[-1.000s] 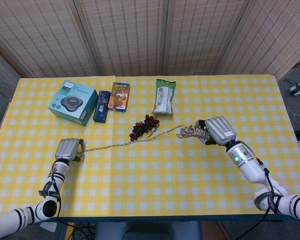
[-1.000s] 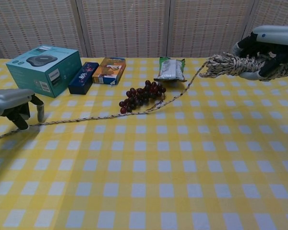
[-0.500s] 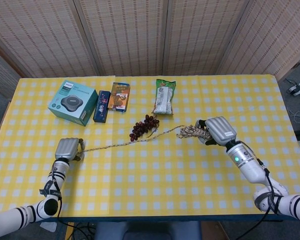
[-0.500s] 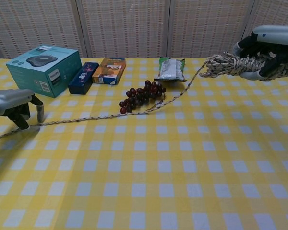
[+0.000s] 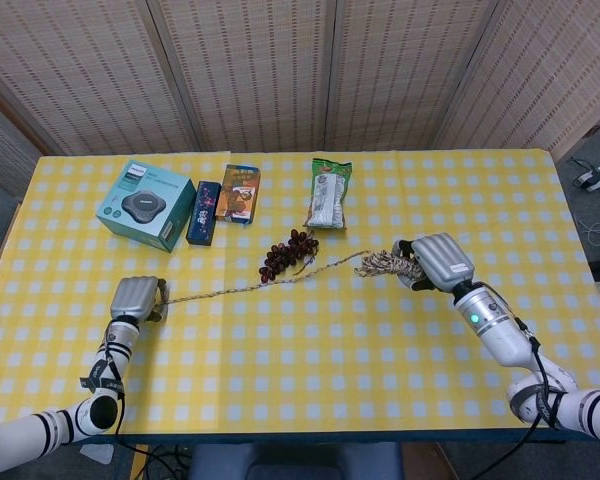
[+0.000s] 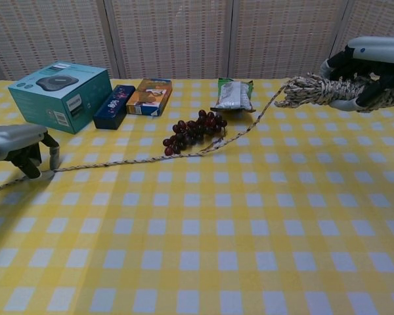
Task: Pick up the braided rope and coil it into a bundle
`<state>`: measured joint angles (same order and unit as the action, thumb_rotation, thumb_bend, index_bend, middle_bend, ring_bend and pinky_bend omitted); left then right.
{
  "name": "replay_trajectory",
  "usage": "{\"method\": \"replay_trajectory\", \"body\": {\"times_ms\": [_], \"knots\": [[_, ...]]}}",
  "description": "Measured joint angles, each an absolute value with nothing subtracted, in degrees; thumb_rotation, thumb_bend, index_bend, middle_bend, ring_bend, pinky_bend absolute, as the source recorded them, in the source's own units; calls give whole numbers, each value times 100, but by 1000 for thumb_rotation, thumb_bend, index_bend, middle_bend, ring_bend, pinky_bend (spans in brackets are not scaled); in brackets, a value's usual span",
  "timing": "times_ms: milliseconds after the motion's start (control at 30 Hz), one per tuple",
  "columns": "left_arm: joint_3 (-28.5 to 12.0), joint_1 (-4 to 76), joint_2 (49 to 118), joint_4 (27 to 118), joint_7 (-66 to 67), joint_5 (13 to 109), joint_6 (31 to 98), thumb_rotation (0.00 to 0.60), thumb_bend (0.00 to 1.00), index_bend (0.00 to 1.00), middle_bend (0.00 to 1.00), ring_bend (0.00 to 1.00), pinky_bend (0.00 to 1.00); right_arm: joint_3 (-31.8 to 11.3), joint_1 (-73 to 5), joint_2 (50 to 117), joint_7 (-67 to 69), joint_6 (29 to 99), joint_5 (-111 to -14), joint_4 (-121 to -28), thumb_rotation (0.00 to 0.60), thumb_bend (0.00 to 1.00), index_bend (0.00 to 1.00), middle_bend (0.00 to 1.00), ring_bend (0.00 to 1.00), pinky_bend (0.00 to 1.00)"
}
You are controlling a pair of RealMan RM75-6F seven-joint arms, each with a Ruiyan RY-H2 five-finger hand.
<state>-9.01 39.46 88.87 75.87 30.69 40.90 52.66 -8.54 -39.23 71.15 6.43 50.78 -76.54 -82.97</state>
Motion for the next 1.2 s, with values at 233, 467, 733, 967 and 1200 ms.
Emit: {"method": "replay_trajectory", "body": {"times_ms": [233,467,733,967,1200], "knots": [[-863,3994,8899,7570,3124,3984,5225,600,395,677,1000,1000,1000,-843,-3917,7125,662,5078,-7661,-8288,600,519,725,640,588,715],[-868,3992,8910,7567,3051,4027,5300,600,401,716,1000,1000,1000,-841,-3888,7125,714,5126,-7679,-8280,600,519,725,640,589,715],[-840,3909,8846,7602,2857,4267,5408,600,404,744,1000,1000,1000,-867,-3838,7071,793,5217,-7689,-8311,600,518,725,640,588,715],[-872,3782,8572,7879,2581,4571,5597,600,406,747,1000,1000,1000,-905,-3811,7024,822,5282,-7682,-8389,600,518,725,640,589,715],[-982,3598,8033,8392,2081,5167,5919,600,405,747,1000,1000,1000,-990,-3851,7078,797,5328,-7663,-8513,600,518,732,640,589,715]]}}
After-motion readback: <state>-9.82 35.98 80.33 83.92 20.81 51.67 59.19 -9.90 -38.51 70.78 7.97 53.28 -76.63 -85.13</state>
